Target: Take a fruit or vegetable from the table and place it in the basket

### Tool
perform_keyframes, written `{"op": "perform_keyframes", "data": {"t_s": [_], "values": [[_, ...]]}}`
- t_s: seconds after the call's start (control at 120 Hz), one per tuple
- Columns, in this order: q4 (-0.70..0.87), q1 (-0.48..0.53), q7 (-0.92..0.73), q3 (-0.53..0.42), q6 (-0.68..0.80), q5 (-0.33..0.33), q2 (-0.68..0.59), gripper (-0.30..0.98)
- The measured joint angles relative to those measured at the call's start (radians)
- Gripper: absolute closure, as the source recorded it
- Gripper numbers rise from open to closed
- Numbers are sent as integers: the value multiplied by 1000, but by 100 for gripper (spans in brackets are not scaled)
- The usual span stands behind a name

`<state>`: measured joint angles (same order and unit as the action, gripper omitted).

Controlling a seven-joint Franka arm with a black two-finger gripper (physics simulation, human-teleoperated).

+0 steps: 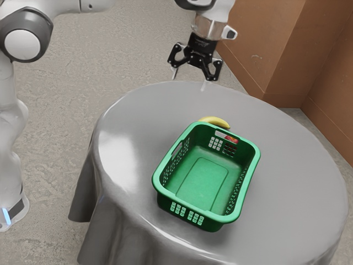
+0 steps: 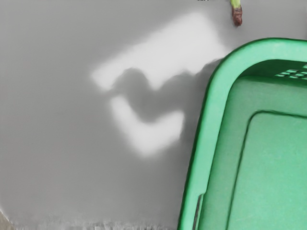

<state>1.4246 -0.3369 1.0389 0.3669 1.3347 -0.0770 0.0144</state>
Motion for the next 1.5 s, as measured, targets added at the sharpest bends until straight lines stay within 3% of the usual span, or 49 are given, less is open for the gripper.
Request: {"op": "perform_keyframes", "data": {"t_s": [0.183, 0.275, 0.408, 0.575, 0.7, 0.8, 0.875, 0.983, 1.058, 1.275, 1.5], "values": [[-3, 10, 317, 19, -23, -26, -34, 0], [-3, -5, 445, 73, -47, -58, -72, 0], [-4, 122, 580, 103, -79, -79, -89, 0], [-14, 127, 623, 107, -82, -119, -9, 0], [-132, 143, 634, 99, -69, -168, 144, 0], [-145, 159, 542, 97, -51, -188, 177, 0], [-89, 176, 430, 68, 31, -154, 167, 0], [47, 250, 280, -91, 251, -80, 110, 0], [145, 260, 178, -140, 356, -56, 80, 0], [202, 287, -76, -146, 510, -25, 66, 0], [200, 412, -310, -149, 564, -21, 86, 0]]}}
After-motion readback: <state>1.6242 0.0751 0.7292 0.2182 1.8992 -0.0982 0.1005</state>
